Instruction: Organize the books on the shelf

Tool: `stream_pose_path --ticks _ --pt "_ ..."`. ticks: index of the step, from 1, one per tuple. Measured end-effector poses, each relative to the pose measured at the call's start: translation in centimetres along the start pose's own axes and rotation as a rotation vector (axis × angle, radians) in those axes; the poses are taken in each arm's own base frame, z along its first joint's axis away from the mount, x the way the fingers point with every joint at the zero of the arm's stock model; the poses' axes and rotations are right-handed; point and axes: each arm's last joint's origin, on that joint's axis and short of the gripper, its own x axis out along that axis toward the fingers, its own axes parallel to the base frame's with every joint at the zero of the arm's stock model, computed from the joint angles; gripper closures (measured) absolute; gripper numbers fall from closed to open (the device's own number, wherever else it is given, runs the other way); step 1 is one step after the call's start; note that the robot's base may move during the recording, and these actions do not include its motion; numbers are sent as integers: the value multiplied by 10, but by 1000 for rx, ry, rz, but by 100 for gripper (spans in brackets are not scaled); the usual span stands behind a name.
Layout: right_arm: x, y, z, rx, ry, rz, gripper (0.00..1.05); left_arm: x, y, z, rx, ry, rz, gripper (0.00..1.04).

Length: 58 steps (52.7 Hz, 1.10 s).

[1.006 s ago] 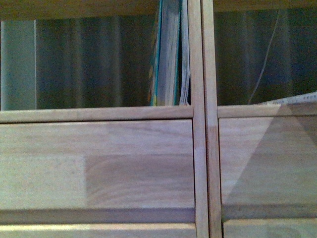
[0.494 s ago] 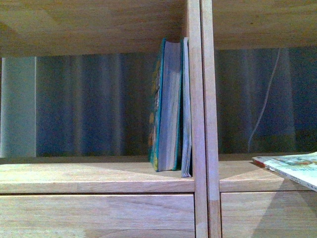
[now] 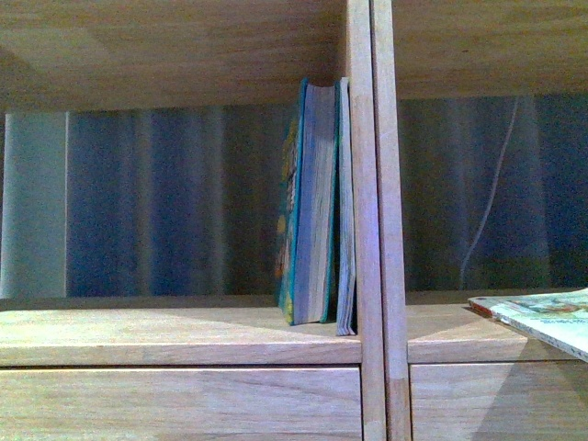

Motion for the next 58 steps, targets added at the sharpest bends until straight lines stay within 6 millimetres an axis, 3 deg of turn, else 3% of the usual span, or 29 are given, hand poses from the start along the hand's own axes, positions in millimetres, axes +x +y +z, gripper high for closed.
stream_pose_path --ticks 10,19,38,49,56,58 --pt "15 -5 5 92 -83 -34 8 0 0 0 0 0 0 7" --pt "22 -8 4 108 -108 -55 46 0 0 0 0 0 0 7" --pt "20 -17 8 119 -122 -52 96 0 0 0 0 0 0 7" --pt "3 -14 11 91 -112 6 97 0 0 0 0 0 0 7" --pt "-15 -1 16 28 -116 93 97 0 0 0 0 0 0 7" --pt "-25 7 19 -6 -124 135 97 2 1 2 -27 -21 -81 7"
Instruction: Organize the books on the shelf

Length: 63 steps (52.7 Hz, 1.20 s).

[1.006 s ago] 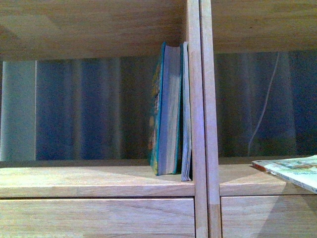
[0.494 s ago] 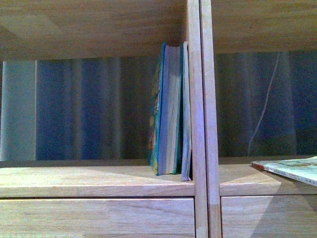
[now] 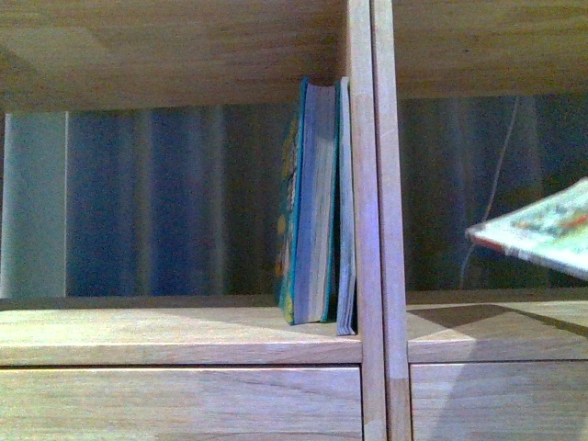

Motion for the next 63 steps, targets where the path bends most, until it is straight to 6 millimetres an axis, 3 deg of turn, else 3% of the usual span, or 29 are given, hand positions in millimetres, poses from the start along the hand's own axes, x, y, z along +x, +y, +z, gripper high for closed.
stream_pose_path --ticks 6,16,26,29,36,41,51,63 --pt "-24 28 12 -83 -22 131 97 13 20 15 -52 -79 -274 7" --pt "-43 56 20 -169 -42 257 97 45 49 38 -83 -133 -193 7" --pt "-50 81 11 -237 -4 377 97 99 62 56 -233 -82 -173 7" --pt "-50 86 5 -264 9 408 97 121 59 66 -290 -61 -204 7" --pt "-49 92 -6 -297 30 443 97 148 47 81 -382 -22 -296 7" --pt "-42 97 -21 -327 63 474 97 168 25 98 -496 10 -467 7" --pt "-22 103 -37 -358 95 493 97 185 -5 118 -683 36 -717 7" --pt "14 111 -54 -389 131 494 97 198 -23 123 -909 115 -810 7"
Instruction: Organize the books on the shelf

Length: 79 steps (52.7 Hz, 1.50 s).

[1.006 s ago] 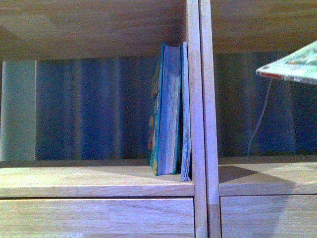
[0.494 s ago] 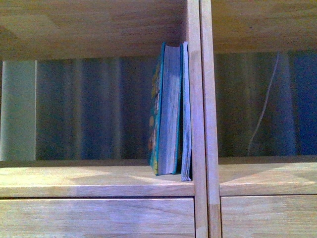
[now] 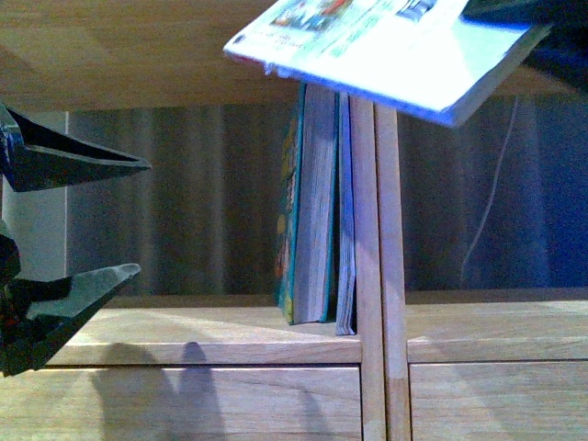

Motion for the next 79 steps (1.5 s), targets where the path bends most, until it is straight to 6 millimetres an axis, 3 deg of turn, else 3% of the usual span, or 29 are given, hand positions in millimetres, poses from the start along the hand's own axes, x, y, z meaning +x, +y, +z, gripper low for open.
stream_pose_path --ticks 14,24,35,39,48,52,63,66,71,79 --pt "36 -6 -33 25 75 -4 97 13 -21 -12 -94 35 -117 7" --pt "45 2 -51 60 113 33 97 17 -37 -18 -98 52 -171 7" --pt "47 12 -56 169 138 95 97 18 -44 -20 -97 51 -201 9" --pt "48 12 -58 225 154 112 97 18 -47 -19 -93 47 -219 17" --pt "57 4 -72 394 174 112 97 14 -57 -20 -81 40 -269 50" --pt "59 3 -74 420 168 117 97 14 -56 -21 -83 40 -270 59" --pt "60 7 -73 488 147 154 97 12 -57 -20 -79 26 -272 96" --pt "60 9 -74 495 150 162 97 11 -58 -19 -75 24 -274 98" --pt "58 11 -78 506 168 179 79 10 -60 -19 -70 20 -276 98" --pt "53 13 -87 512 208 179 60 10 -61 -18 -59 3 -260 98"
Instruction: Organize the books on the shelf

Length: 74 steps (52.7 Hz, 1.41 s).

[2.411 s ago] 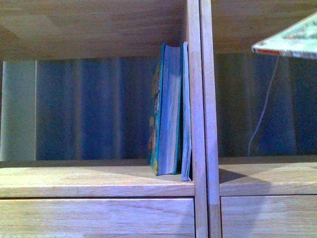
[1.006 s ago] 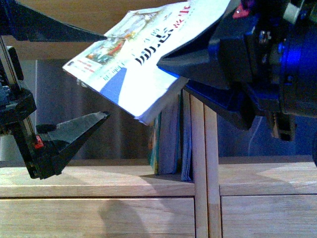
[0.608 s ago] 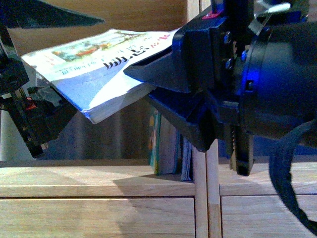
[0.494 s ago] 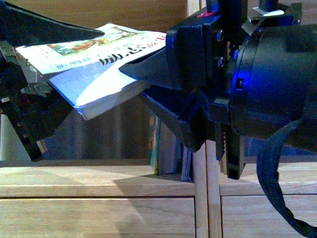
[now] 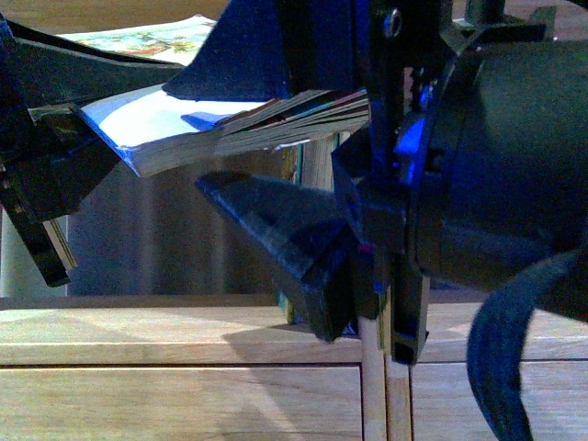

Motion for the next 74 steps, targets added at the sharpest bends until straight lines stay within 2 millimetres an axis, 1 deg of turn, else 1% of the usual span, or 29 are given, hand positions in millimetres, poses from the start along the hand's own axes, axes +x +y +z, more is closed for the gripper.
stream_pose_path --ticks 6,12,14,18,19,22,25,34,38,39,42,45,49,53,63,69,74 --pt "-6 -1 -4 -10 23 -17 48 -1 -1 1 20 -17 24 98" --pt "-19 1 -6 -47 49 -30 33 -2 -2 3 68 -52 67 98" --pt "-23 2 -6 -59 51 -39 29 -2 -2 4 80 -62 87 98" --pt "-36 4 -3 -110 56 -58 19 0 -1 9 136 -85 147 98" --pt "-43 5 -1 -140 57 -68 14 0 0 11 165 -99 182 98" --pt "-57 8 5 -203 46 -103 6 1 2 17 222 -128 254 98" --pt "-71 11 13 -267 34 -133 7 2 5 22 297 -150 321 98" --pt "-105 15 31 -397 -12 -233 7 7 9 30 473 -184 466 98" --pt "-122 15 39 -485 -32 -283 7 14 13 33 622 -180 552 98" --pt "-129 16 42 -520 -51 -315 7 18 14 32 674 -182 575 98" --pt "-139 15 48 -585 -87 -388 7 29 18 32 814 -155 627 98" --pt "-142 17 49 -613 -95 -397 7 38 21 32 911 -118 653 98" --pt "-143 18 49 -633 -96 -393 7 49 25 32 990 -82 673 98" --pt "-143 18 49 -646 -90 -392 7 64 32 34 1055 -39 692 98" --pt "-143 18 50 -652 -92 -398 7 90 53 45 1137 -6 774 98" --pt "-143 18 50 -652 -90 -396 7 102 67 46 1159 27 799 98" --pt "-143 18 50 -652 -91 -397 7 110 79 42 1172 47 818 98"
